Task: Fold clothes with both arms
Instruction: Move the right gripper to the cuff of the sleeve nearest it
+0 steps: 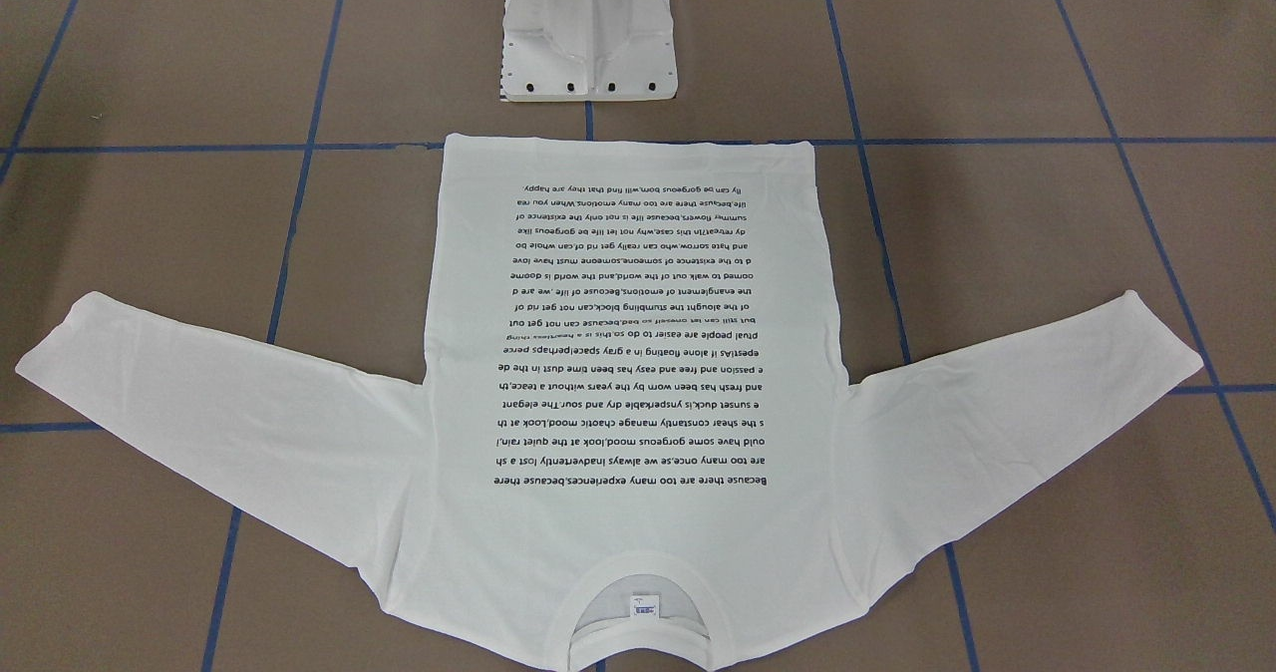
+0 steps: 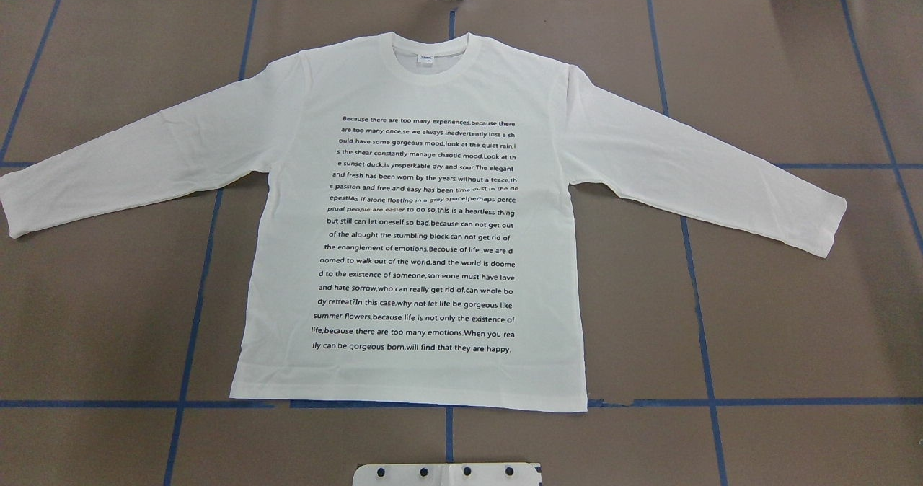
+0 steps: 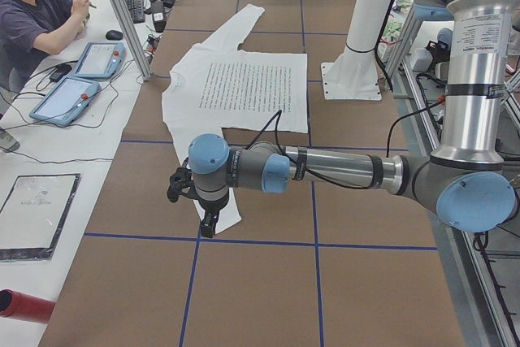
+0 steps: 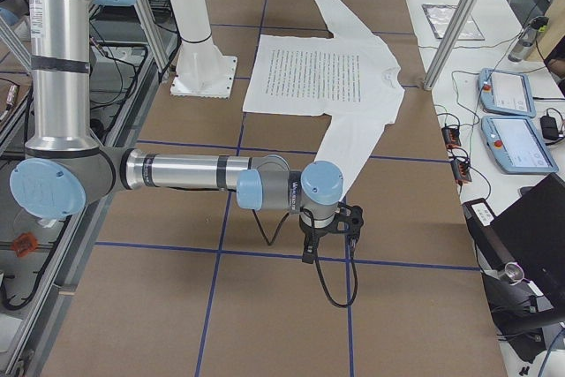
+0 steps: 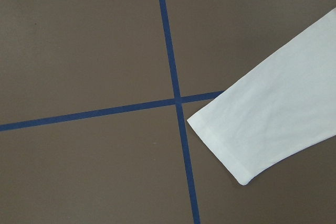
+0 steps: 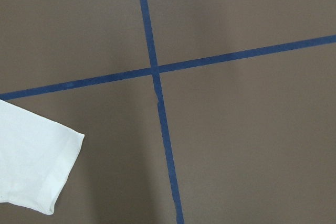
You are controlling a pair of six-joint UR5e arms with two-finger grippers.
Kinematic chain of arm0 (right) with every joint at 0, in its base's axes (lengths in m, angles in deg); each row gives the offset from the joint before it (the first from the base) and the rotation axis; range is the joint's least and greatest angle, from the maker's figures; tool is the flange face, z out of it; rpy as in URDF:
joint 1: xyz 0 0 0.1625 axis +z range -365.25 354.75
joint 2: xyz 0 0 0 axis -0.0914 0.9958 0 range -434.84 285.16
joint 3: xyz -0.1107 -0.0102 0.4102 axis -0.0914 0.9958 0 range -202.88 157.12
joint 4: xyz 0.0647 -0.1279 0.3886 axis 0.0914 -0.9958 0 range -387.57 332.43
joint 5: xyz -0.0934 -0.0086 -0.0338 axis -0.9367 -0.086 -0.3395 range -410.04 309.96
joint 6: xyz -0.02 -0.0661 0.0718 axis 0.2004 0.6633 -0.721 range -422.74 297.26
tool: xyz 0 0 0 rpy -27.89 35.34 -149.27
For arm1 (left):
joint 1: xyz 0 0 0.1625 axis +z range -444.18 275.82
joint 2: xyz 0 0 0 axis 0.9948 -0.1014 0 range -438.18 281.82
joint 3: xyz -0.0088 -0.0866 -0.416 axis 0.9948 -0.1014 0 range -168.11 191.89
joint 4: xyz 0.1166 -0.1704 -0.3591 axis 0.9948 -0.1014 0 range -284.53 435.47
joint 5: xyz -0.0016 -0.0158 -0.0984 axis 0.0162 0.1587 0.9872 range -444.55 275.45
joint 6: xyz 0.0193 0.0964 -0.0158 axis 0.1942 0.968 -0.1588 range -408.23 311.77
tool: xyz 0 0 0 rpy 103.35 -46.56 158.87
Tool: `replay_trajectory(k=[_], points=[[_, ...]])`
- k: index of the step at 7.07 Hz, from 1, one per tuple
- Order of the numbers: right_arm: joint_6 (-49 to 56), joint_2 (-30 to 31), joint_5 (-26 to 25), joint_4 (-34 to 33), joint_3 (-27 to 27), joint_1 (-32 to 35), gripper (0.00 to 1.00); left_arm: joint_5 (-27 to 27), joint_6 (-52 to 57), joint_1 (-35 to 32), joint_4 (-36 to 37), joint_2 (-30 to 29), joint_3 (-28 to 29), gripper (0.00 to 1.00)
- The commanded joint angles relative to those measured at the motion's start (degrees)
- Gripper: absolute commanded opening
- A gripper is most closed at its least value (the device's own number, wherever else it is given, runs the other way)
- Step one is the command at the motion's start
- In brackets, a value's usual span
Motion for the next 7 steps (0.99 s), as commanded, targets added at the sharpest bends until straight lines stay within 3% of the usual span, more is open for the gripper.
replay_trajectory(k=[1,3,4,5,7], points=[[-0.17,-0.29,0.00,0.09,-0.17,0.00,1.00,0.00,0.06,0.02,0.00,-0.08,-0.05,1.00],[0.09,-0.55,-0.09,3.39,0.00,-0.70,1.00,0.09,0.32,0.02,-1.31,-0.09,-0.14,1.00],[0.52,-0.56,-0.26,11.69,2.18,-2.09,1.00,0.35,-0.03,-0.07,-1.75,-0.61,-1.62,1.00],[0.44,-0.47,-0.26,15.52,3.60,-4.98,1.00,0.35,-0.03,0.02,-2.11,-1.13,-3.37,1.00],[-0.79,-1.77,-0.27,16.43,3.52,-10.27,1.00,0.61,-0.12,0.37,-4.74,-1.06,-2.95,1.00]])
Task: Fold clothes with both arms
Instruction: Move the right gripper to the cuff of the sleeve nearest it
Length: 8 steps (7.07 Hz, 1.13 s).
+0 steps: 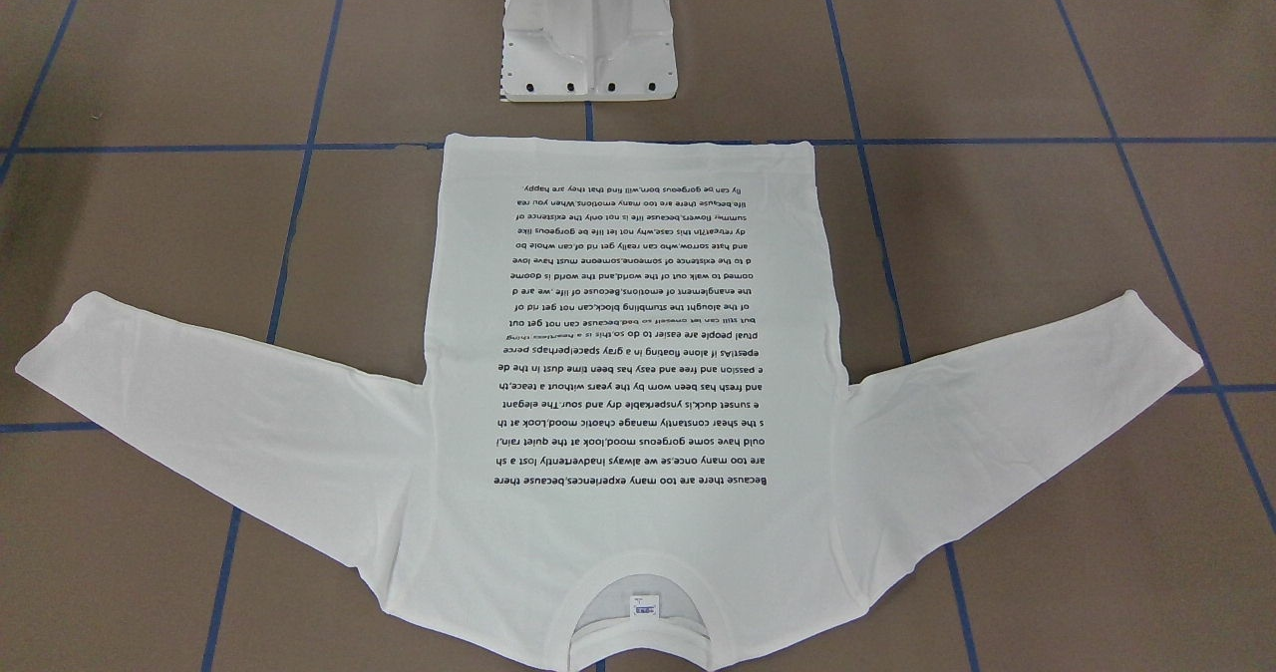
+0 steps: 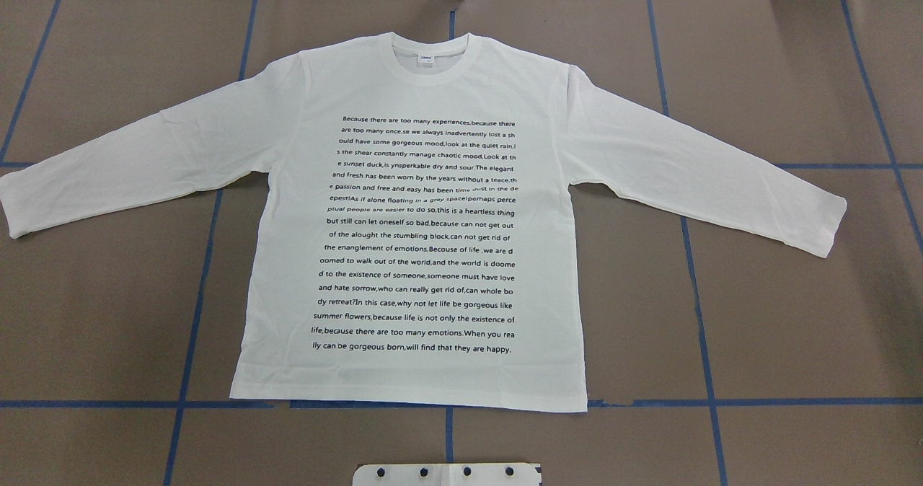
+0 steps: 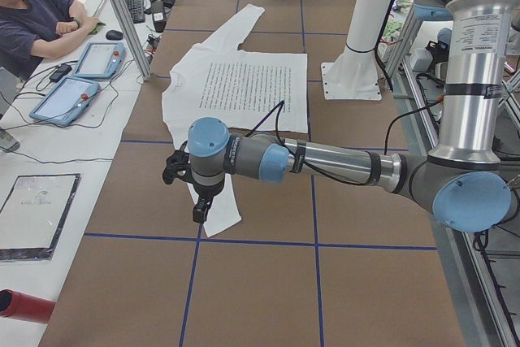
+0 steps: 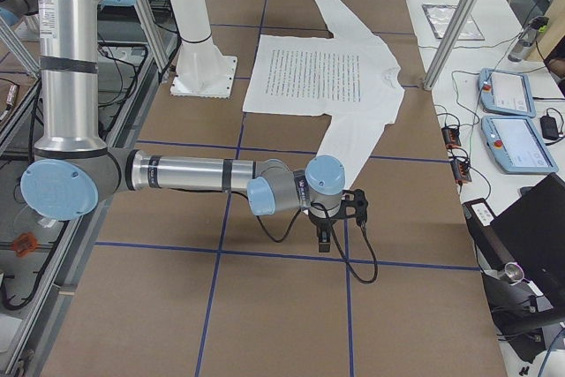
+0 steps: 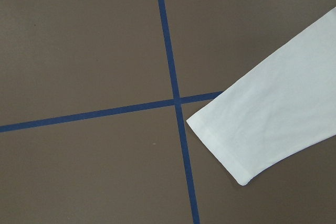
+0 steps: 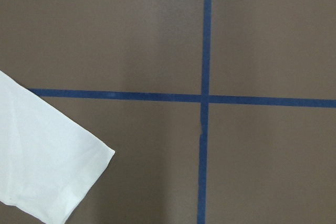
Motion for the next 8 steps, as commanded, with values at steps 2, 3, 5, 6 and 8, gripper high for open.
replay_trajectory(k=[2,3,5,6,8], points=[[-10.51,-0.97,-0.37,10.24,1.58,-7.66,1.00,0.34,-2.44,0.30,-1.45,-0.36,-0.82,1.00],[-16.86,-0.97,-2.37,16.30,2.97,-11.87,1.00,0.25,-2.54,0.39,-1.28,-1.76,-1.36,1.00],[-18.06,-2.72,-9.16,27.30,11.20,-16.56,1.00,0.43,-2.71,0.39,-1.45,-1.69,-1.71,1.00],[-17.98,-3.25,-9.16,27.52,14.21,-17.09,1.00,0.34,-2.89,0.39,-1.45,-1.60,-1.71,1.00],[-18.33,-3.52,-5.50,27.35,14.32,-17.62,0.99,0.43,-2.89,0.39,-1.54,-1.60,-1.62,1.00]])
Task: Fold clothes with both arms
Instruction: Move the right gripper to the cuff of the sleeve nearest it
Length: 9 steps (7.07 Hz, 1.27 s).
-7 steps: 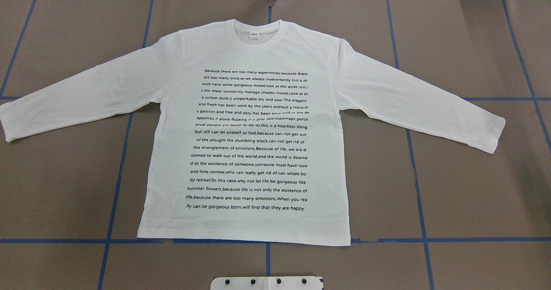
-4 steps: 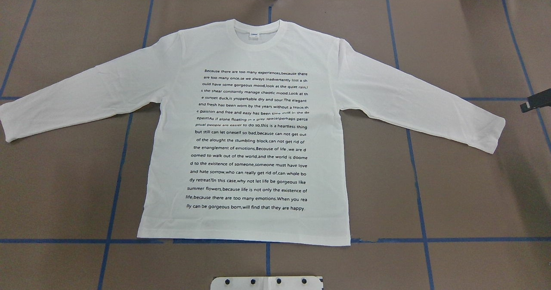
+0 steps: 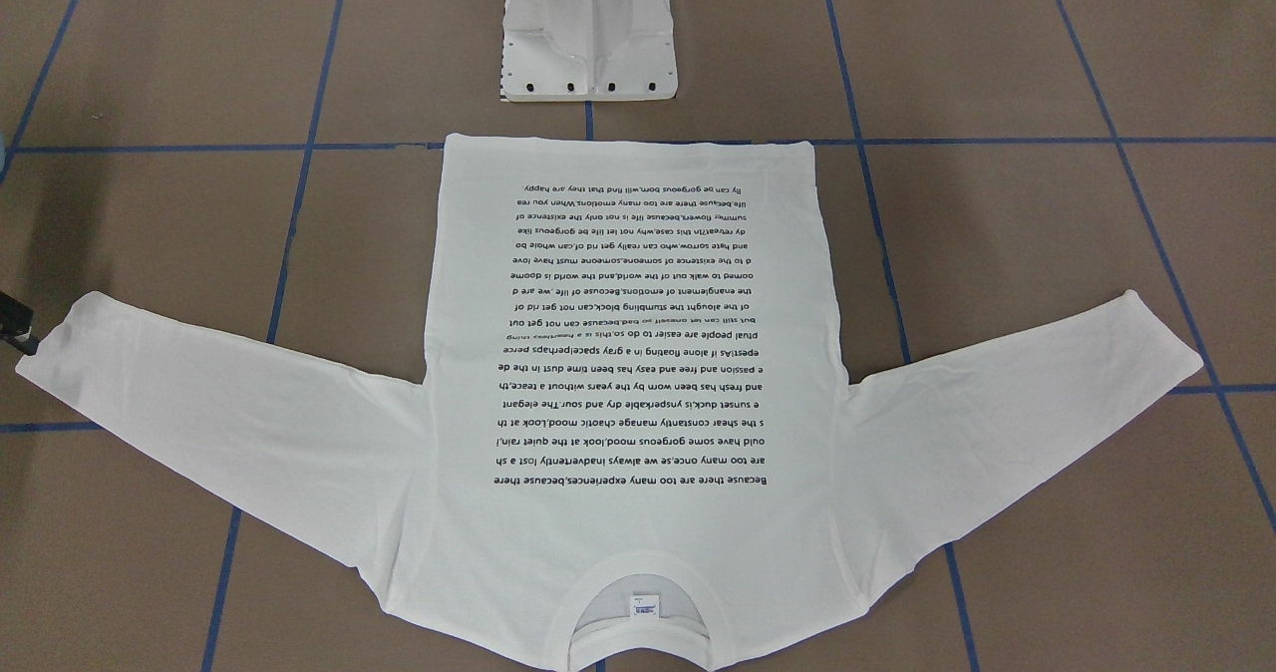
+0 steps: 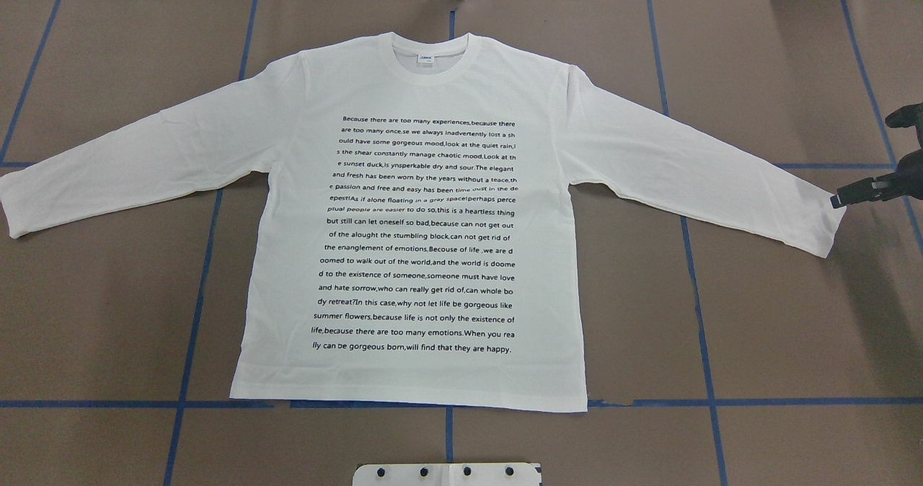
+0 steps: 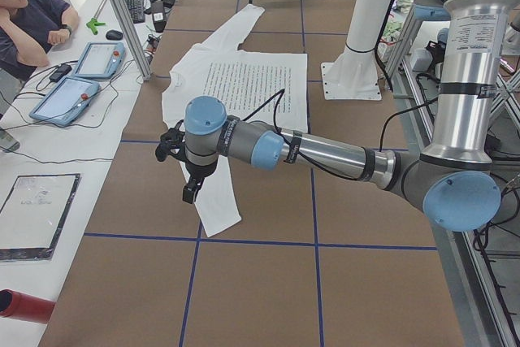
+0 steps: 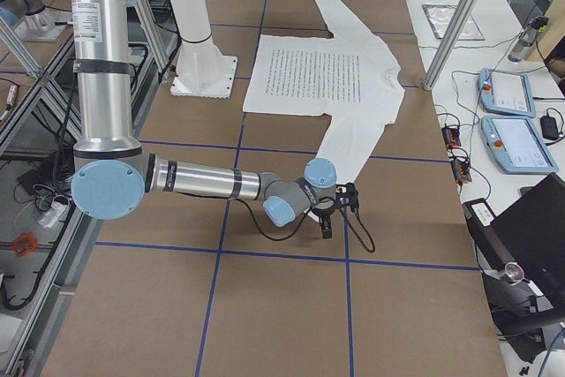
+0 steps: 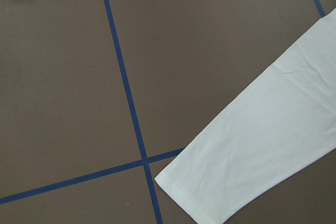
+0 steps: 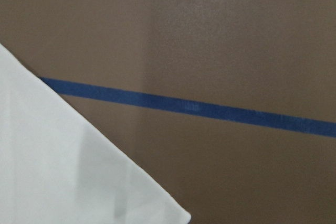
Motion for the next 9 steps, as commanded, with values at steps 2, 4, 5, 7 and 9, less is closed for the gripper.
replay_trajectory(k=[2,4,5,7,9], points=[[-0.20,-0.39,4.78,-0.27,0.06,-0.69,0.96,0.03,0.02,0.00,-0.04,-0.05,0.28,1.00],[-0.55,-0.31,4.44,-0.36,0.50,-1.83,0.95,0.03,0.02,0.00,-0.04,0.04,0.37,1.00],[-0.55,-0.31,4.26,-0.45,0.59,-2.01,0.95,0.03,0.02,0.00,-0.04,0.04,0.45,1.00],[-0.46,-0.48,4.17,-1.41,0.59,-2.10,0.89,0.03,0.02,0.00,-0.04,0.04,0.54,1.00],[-0.46,-0.48,4.35,-1.50,0.16,-2.10,0.53,0.03,0.02,-0.08,-0.04,0.12,0.63,1.00]])
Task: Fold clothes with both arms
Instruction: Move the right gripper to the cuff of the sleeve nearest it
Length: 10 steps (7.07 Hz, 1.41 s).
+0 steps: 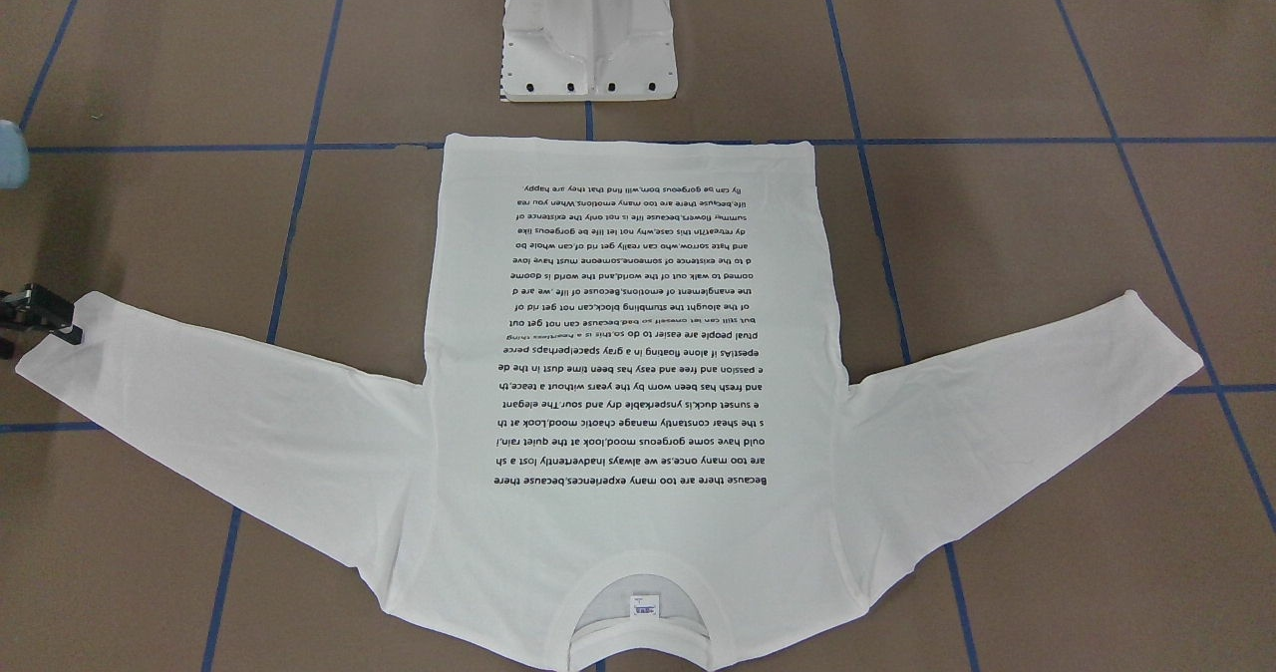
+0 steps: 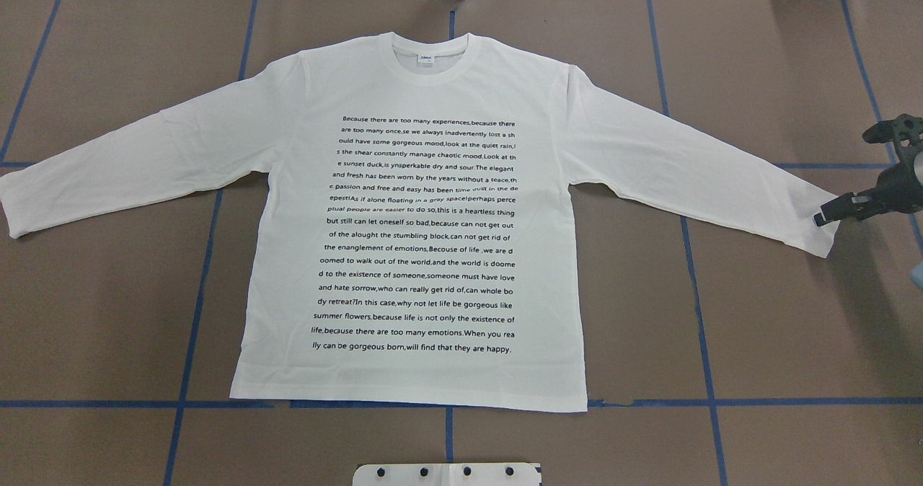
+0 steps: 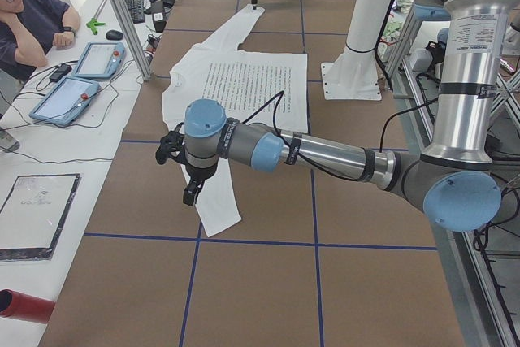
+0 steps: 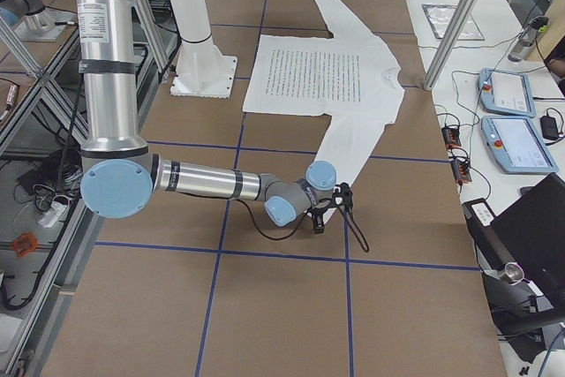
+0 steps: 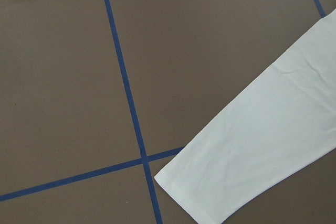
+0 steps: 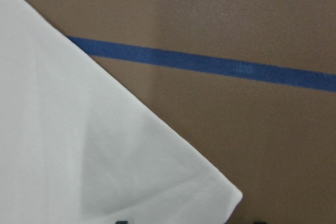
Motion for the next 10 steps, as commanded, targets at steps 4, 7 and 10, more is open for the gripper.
replay_trajectory(k=[4,7,10], points=[[0.01,-1.97,0.40,-1.21,-0.74,0.63,0.33,0.00,-0.04,0.03,0.00,-0.03,0.21,1.00],[0.01,-2.67,1.19,-1.21,-0.91,2.04,0.02,0.00,-0.04,0.03,0.00,0.06,0.30,1.00],[-0.25,-0.84,4.77,-0.95,-9.23,3.71,0.00,0.00,-0.12,-0.15,0.09,0.14,0.21,1.00]])
